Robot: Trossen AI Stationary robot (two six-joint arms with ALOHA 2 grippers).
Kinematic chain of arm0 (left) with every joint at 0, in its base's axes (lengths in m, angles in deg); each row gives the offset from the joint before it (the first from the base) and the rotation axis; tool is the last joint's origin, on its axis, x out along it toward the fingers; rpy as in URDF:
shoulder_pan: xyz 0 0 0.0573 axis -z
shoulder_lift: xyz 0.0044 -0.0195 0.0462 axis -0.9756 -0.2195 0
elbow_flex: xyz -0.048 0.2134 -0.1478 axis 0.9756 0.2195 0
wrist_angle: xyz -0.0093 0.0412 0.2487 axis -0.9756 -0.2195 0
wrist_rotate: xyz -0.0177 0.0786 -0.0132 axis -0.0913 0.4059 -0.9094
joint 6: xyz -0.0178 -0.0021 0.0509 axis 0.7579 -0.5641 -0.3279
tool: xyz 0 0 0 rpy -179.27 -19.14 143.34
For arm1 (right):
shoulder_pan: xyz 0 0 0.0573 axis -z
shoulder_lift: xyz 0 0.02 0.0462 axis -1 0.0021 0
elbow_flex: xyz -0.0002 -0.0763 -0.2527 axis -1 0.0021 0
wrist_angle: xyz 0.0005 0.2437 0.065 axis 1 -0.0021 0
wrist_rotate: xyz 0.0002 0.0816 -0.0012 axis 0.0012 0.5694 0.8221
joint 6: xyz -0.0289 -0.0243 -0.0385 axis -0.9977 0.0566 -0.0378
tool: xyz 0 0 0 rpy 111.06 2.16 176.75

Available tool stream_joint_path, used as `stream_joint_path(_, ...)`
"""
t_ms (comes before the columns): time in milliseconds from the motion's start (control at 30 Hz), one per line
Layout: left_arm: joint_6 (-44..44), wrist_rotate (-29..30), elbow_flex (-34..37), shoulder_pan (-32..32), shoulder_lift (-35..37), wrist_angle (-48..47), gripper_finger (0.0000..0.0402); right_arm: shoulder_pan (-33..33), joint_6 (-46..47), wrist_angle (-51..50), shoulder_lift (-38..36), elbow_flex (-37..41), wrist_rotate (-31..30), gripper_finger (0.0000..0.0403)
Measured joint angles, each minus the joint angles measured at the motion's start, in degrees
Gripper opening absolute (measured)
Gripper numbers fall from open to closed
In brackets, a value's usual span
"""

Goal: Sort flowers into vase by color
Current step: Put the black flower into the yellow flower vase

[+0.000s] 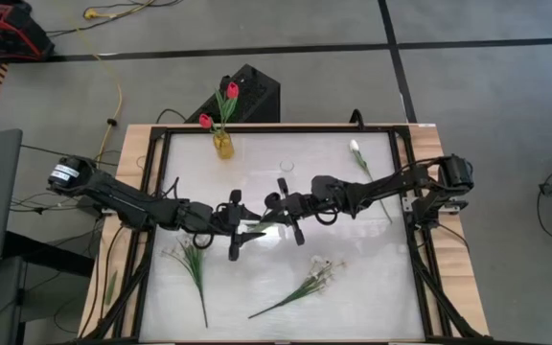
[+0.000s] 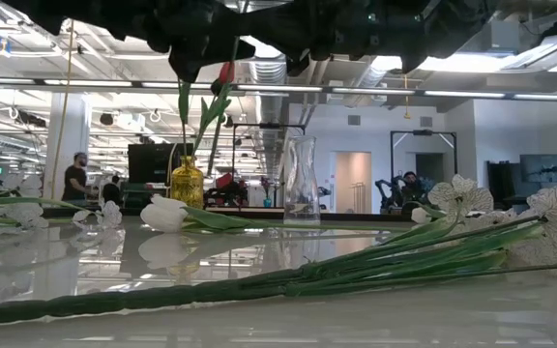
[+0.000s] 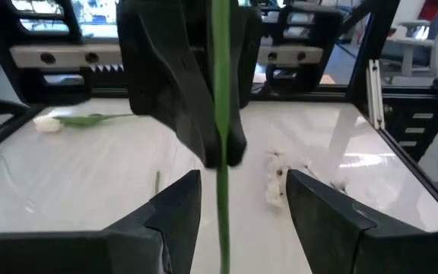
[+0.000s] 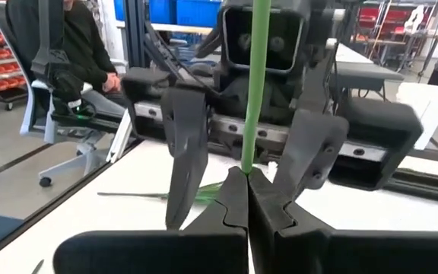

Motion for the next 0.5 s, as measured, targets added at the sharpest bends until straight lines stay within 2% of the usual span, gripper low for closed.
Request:
stream_joint_path(100,0.6,0.0,0.0,0.0,0.0,-1.0,0.0179,0.0,-0.1,-0.1,0.0,0.0,0.0,0.0018)
stream_joint_path(200,0.6,0.5,0.0,0.0,0.0,-1.4,0.016,0.0,-0.1,-0.1,0.0,0.0,0.0,0.0018)
stream_joint_path(300,-0.2,0.6,0.0,0.0,0.0,-1.4,0.0113,0.0,0.0,-0.3,0.0,0.0,0.0,0.0019)
stream_joint_path(433,-1.0,0.9,0.0,0.0,0.0,-1.5,0.0019,0.0,0.1,-0.4,0.0,0.0,0.1,0.0045)
stream_joint_path(500,-1.1,1.0,0.0,0.0,0.0,-1.4,0.0009,-0.1,0.0,-0.4,0.0,0.0,0.1,0.0062)
